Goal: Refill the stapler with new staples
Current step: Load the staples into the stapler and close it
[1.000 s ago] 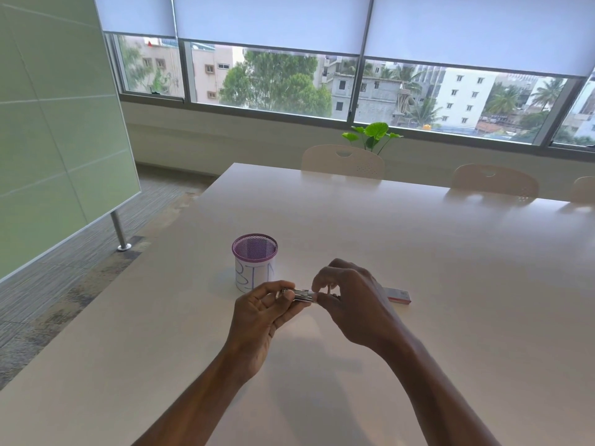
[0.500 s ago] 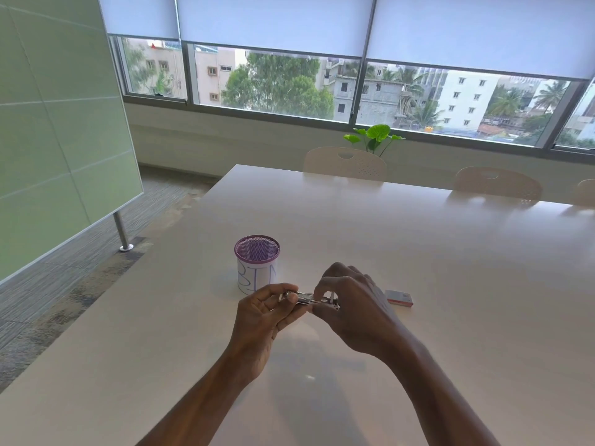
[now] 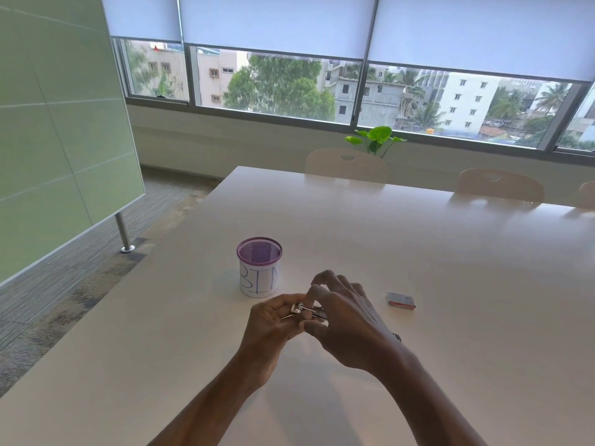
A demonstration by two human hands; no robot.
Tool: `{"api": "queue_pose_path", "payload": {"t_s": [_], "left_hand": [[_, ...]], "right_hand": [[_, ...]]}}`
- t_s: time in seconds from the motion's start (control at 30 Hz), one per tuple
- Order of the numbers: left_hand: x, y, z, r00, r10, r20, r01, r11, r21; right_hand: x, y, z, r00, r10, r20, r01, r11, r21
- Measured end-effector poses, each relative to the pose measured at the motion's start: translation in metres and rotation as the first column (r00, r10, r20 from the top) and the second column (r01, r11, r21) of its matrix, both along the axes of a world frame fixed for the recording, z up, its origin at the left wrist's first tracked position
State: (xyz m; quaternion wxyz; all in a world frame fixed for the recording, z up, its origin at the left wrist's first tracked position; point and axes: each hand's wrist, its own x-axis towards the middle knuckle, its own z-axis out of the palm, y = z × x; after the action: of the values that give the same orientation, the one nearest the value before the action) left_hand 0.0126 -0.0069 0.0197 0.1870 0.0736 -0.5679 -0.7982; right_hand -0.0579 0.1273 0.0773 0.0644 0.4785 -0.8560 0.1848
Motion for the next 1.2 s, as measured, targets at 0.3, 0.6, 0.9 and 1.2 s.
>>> {"api": "queue_pose_path", "payload": {"t_s": [0.3,0.6,0.9,1.2], "left_hand": [[-0.003,-0.006,-0.003,0.999,0.046,-0.007,-0.046,0.999,0.006],[-0.002,-0.008,-0.001,0.996,0.062,-0.063,-0.052,0.988,0.148],[-0.002,-0.006,-0.002,0.998,0.039,-0.052,-0.035,0.996,0.081],[-0.002,-0.01,0.001,0.994,0.071,-0.078,-0.061,0.991,0.123]], "right_hand": [[-0.013,0.005,0.007,0.987,0.076,0.141,-0.069,0.996,-0.058],[-0.046,0.036,0.027,0.923,0.036,0.383,0.035,0.984,-0.175],[-0.034,0.014,0.008,0.929,0.002,0.37,0.058,0.987,-0.153],[-0.045,0.049,0.028,0.738,-0.129,0.663,0.039,0.988,0.149]]}}
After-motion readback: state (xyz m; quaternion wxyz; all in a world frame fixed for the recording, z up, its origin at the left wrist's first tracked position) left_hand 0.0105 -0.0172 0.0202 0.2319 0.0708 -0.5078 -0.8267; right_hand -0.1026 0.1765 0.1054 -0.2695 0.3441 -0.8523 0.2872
